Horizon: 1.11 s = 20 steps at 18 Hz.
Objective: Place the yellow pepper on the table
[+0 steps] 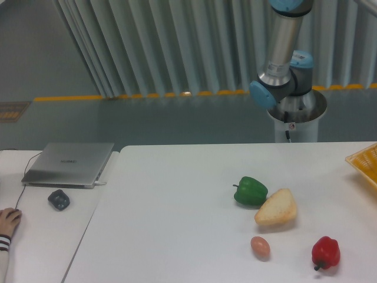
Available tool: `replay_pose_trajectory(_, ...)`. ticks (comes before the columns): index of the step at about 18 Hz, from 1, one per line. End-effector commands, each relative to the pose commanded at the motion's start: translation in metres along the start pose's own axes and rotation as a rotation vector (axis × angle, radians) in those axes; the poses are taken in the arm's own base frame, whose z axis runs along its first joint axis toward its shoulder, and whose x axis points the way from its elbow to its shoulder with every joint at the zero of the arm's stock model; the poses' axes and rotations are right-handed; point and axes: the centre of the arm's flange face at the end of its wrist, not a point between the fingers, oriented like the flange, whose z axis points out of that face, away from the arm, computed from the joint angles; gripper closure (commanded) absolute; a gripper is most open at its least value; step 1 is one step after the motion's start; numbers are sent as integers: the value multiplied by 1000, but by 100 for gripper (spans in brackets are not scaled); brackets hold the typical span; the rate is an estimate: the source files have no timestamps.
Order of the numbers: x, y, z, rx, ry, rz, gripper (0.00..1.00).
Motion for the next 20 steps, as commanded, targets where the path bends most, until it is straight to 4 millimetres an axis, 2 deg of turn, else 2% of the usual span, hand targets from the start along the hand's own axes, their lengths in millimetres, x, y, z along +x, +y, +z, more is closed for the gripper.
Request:
replay_pose_trajectory(12,-10,0,14,0,1,20,0)
replay_pose_trajectory(13,-11,0,12,-5,-9,26,6)
replay_pose_trajectory(17,-12,2,4,-13,-23,30,42)
replay_pose_trajectory(19,-12,5,-4,-20,-37,32,51)
replay_pose_trajectory(20,-12,6,-6,-20,-40,30,60)
